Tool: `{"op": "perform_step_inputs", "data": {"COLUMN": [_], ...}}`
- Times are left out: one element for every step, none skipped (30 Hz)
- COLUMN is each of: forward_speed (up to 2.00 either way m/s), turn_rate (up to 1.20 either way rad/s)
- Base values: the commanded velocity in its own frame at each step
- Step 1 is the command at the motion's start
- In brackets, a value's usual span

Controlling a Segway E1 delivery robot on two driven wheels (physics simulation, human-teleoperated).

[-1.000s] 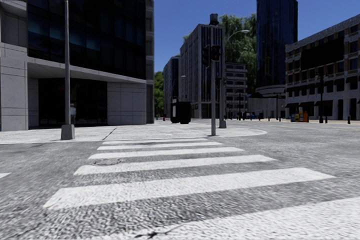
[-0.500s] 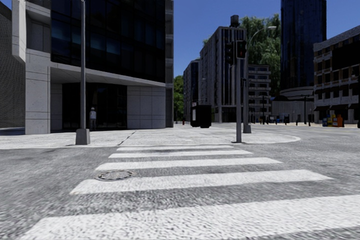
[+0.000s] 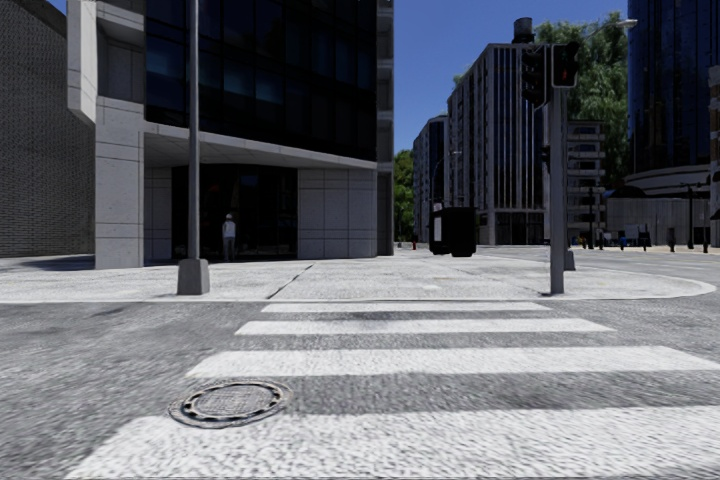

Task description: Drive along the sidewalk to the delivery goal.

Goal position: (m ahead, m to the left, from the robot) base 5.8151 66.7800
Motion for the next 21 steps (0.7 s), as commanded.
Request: {"op": "perform_step_inputs", "data": {"forward_speed": [2.0,2.0,2.0,2.0,2.0,2.0,2.0,2.0,2.0,2.0,2.0,2.0,2.0,2.0,2.0,2.0,2.0,2.0,2.0,2.0,2.0], "turn_rate": [0.35,0.35,0.35,0.35,0.35,0.35,0.35,0.35,0.35,0.35,0.0,0.0,0.0,0.0,0.0,0.0,0.0,0.0,0.0,0.0,0.0]}}
